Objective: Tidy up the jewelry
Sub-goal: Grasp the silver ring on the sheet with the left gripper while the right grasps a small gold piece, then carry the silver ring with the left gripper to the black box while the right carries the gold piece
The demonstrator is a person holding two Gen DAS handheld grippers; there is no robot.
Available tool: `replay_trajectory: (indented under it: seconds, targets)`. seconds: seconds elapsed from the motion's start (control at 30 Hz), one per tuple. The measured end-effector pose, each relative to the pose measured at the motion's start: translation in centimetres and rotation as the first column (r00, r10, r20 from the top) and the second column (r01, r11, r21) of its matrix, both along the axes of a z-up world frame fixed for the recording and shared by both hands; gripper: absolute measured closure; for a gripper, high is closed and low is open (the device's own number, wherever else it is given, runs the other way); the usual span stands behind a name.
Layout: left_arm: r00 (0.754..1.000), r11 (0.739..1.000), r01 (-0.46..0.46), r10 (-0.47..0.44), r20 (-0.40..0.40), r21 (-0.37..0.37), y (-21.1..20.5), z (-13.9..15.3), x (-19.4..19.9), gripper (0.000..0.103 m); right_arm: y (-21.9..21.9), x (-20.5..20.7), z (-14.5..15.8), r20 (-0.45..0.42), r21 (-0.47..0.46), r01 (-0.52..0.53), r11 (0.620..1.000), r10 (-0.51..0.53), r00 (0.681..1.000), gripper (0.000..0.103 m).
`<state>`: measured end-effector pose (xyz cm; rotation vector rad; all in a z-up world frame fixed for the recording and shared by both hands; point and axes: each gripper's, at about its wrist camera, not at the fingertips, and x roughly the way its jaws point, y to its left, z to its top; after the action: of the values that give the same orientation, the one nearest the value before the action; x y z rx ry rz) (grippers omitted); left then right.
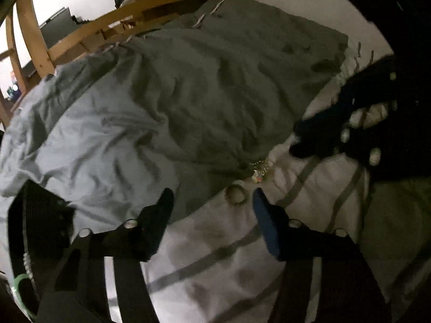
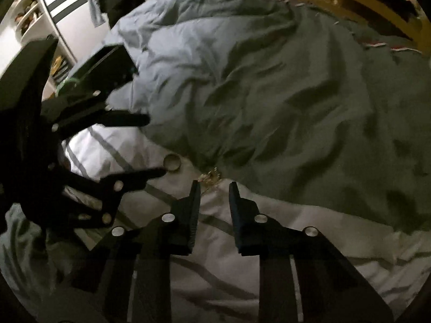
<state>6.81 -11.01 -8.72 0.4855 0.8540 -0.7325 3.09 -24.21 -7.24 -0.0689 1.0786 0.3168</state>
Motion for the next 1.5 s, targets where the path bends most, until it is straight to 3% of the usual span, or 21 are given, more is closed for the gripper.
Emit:
replay_trajectory:
  seconds: [0.2,0.3,0.47,0.6,0.67,1.07,1.5]
  targets:
    - [0.998,0.999,0.035,-0.037,-0.048,-0.033,-0.6,-1.6,1.7,0.05,0.7,1.4,-2.6,-0.012,0.059,-0.052,0.997,0.052,0.999,0.083]
    - [0.997,0.998,0.058,-0.059,-0.052,-0.029,-1.0,-2.3,1.7,0.05,0.7,2.2,-4.3,-0.041,0.04,-0.034,0.999,0.036,0.999,0.083]
    - [0.992,0.994,0.079,-0.086,-0.088,-0.074,-0.9,-2.7,2.9,0.05,0.6,2.6,-4.9,-0.046,0.072,-0.046,0.996,0.049,0.998,0.083]
    - [0.988,0.992,0.077,-0.09,-0.127,-0.101,-0.8,-3.0,3.7,0.08,0.4,2.6,-5.1,-0.032,0.057,-0.035,0.998,0.037,0.999,0.088]
    - [0.986,0.991,0.079,-0.094,-0.138,-0.109,-0.5,-2.9,3.8,0.085,0.0,2.7,-4.8,-0.017,0.069,-0.009,0.998,0.011,1.0,0.088]
    - [0.99,0.99,0.107,-0.115,-0.082,-0.088,-0.5,-1.4,2.4,0.085,-2.0,2.2,-2.8,0.072,0.145,0.072,0.987,-0.083,0.994,0.088]
    - [1.0,0.998,-0.007,0.006,-0.015,-0.069,0.4,1.3,1.2,0.085,-2.7,1.1,-0.6,0.132,0.148,0.133,0.98,-0.153,0.979,0.088]
